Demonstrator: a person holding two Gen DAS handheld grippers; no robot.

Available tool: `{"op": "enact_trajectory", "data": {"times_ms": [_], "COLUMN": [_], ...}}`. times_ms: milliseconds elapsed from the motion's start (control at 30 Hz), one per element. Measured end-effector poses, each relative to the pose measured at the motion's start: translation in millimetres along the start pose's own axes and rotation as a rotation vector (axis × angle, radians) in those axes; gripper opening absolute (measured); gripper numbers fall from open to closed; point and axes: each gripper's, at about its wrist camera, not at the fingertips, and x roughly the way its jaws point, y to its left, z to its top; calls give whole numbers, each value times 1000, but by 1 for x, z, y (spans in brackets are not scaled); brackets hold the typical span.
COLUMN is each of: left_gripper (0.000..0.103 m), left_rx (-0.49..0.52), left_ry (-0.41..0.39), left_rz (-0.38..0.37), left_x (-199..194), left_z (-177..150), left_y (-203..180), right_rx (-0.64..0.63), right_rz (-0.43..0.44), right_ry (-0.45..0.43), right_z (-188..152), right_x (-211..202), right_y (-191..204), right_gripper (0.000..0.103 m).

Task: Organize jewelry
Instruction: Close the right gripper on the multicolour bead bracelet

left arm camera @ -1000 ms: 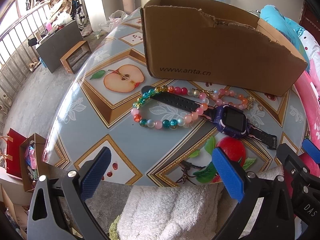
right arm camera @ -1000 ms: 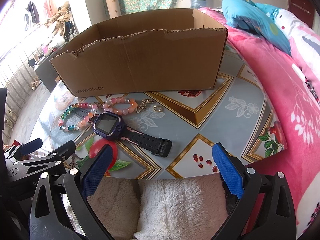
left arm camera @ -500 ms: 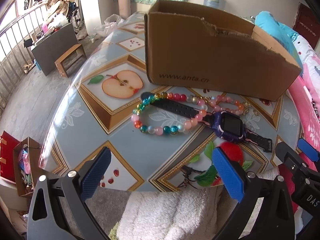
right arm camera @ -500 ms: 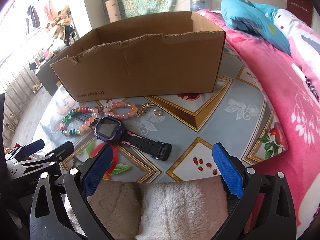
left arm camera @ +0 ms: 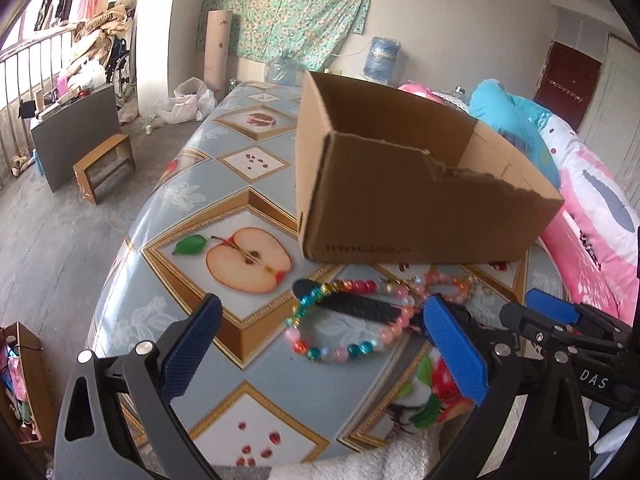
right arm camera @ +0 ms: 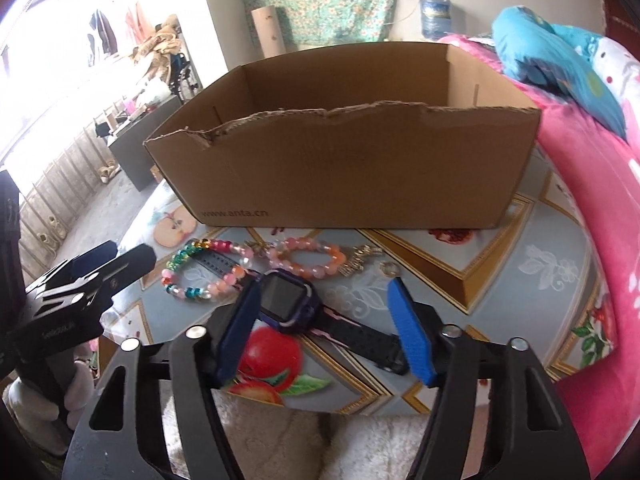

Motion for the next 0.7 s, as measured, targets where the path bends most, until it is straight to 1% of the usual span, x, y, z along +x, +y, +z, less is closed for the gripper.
{"op": "enact_trajectory", "data": {"times_ms": [67, 100, 200, 300, 333, 433, 500, 567, 700], "left_gripper": [99, 99, 98, 92, 89, 81, 76, 67, 57], "left_rx": [5, 21, 80, 127, 142, 172, 176, 178, 189], "left_ry": [5, 13, 36, 64, 75, 103, 126, 151, 197], "left_rz": [3, 12, 47, 69, 74, 76, 67, 57, 43], "left_x": [5, 9, 17, 24, 27, 33, 37, 41, 50], "left_z": [4, 7, 11, 11, 11, 10, 9, 9, 6], "left_y": [4, 4, 1, 0, 0, 0, 2, 4, 5], "right_rx": [-5, -9, -9, -7, -6, 17, 19, 17, -10], "right_rz": [18, 30, 67, 106, 117, 186, 206, 219, 214], "right_ry": [4, 6, 19, 48, 55, 115, 152, 186, 242], "right_z": [4, 6, 13, 21, 22, 28, 31, 33, 39], "right_x": [4, 6, 10, 20, 22, 38, 48, 57, 74], "right_y": [4, 7, 11, 15, 17, 24, 27, 30, 38], "right_gripper": [46, 41, 32, 25, 23, 20, 16, 16, 16]}}
